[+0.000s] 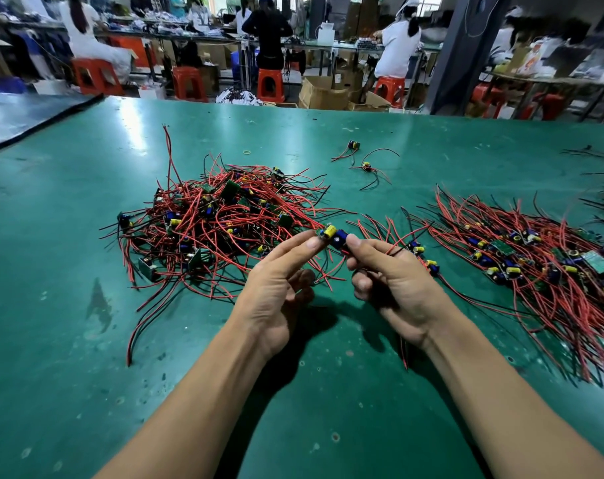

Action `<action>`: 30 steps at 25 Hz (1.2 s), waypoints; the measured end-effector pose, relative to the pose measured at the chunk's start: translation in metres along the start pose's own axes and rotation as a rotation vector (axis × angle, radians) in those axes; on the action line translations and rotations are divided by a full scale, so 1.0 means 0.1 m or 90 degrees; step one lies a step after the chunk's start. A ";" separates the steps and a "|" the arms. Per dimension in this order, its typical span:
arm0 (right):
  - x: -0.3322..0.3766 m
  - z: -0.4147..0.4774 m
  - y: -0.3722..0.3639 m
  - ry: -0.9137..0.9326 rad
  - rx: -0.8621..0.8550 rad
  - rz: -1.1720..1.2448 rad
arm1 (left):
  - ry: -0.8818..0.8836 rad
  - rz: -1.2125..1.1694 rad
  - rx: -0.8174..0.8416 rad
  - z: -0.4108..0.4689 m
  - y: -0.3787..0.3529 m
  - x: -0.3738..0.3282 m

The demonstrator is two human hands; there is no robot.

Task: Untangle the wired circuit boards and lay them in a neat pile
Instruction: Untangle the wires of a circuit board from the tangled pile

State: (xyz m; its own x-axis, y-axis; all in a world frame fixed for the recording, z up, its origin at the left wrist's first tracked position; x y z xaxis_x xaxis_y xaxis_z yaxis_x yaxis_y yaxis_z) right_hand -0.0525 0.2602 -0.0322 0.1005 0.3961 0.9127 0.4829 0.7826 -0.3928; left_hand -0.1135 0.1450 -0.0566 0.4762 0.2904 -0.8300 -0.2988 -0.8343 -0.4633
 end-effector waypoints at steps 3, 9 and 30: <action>0.01 -0.03 -0.04 -0.035 0.055 0.050 | 0.054 -0.015 0.054 -0.05 -0.09 0.07; -0.01 -0.17 -0.10 -0.096 0.180 -0.030 | 0.132 0.046 0.226 -0.20 -0.29 0.19; 0.03 0.00 0.09 -0.046 0.009 -0.054 | 0.069 0.055 0.262 -0.22 -0.41 0.25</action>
State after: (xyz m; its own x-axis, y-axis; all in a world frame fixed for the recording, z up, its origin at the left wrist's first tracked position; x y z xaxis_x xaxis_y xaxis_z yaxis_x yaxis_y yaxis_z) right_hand -0.0479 0.2691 -0.0328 -0.0033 0.3621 0.9321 0.4739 0.8214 -0.3174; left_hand -0.0714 0.1760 -0.0517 0.5126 0.1578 -0.8440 -0.6355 -0.5912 -0.4965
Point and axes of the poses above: each hand's wrist, its own z-axis towards the middle knuckle, its own y-axis out of the back of the hand, x = y × z, the point moved 10 cm from there along z, towards the middle knuckle, and after that the axes turned 8 degrees about -x, right-handed, at the moved point
